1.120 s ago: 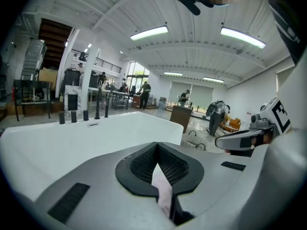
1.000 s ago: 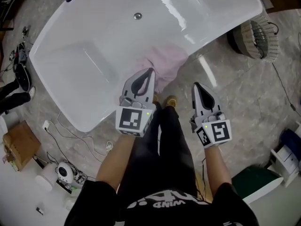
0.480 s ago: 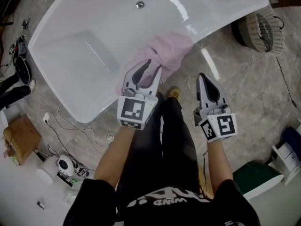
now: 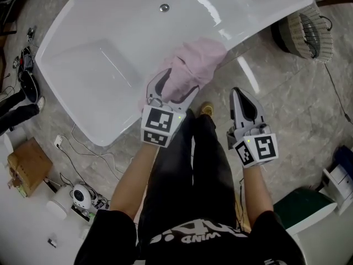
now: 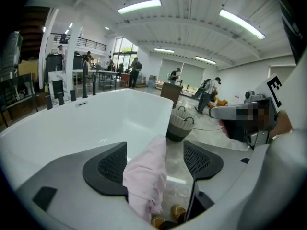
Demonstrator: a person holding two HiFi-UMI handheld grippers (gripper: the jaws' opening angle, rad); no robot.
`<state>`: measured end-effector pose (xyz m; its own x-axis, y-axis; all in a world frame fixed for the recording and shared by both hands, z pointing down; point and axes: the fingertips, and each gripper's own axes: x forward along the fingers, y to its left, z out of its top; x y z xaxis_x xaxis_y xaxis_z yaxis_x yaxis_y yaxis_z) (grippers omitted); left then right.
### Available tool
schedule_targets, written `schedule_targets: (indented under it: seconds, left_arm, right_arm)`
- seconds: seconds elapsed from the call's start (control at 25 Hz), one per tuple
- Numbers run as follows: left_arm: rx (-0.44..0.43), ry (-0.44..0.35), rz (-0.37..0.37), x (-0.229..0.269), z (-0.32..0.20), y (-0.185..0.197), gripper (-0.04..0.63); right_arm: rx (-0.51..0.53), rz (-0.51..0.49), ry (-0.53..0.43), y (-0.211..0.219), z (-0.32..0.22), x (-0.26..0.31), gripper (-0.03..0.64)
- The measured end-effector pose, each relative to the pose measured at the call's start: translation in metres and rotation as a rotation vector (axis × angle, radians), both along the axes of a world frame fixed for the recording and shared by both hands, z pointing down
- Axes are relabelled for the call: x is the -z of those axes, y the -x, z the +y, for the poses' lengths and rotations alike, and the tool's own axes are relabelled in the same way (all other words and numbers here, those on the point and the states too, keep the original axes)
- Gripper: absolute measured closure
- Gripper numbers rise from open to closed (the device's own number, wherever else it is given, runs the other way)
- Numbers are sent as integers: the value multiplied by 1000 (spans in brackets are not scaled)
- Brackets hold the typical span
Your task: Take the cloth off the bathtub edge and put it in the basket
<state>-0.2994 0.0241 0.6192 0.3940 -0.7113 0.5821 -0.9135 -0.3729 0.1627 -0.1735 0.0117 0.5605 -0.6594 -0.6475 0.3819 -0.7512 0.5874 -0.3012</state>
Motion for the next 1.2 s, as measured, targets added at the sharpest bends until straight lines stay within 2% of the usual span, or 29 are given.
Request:
schedule_targets:
  seconds: [0.2, 0.6, 1.2]
  left_arm:
    - [-45, 48, -32, -19, 0, -3, 236]
    - [-165, 224, -142, -87, 4, -9, 236]
    - [-300, 386, -314, -173, -10, -20, 230]
  right_arm:
    - [-12, -9, 15, -4, 4, -8, 604]
    - [-35, -6, 36, -11, 12, -17, 604]
    - [-58, 8, 79, -27, 20, -37, 604]
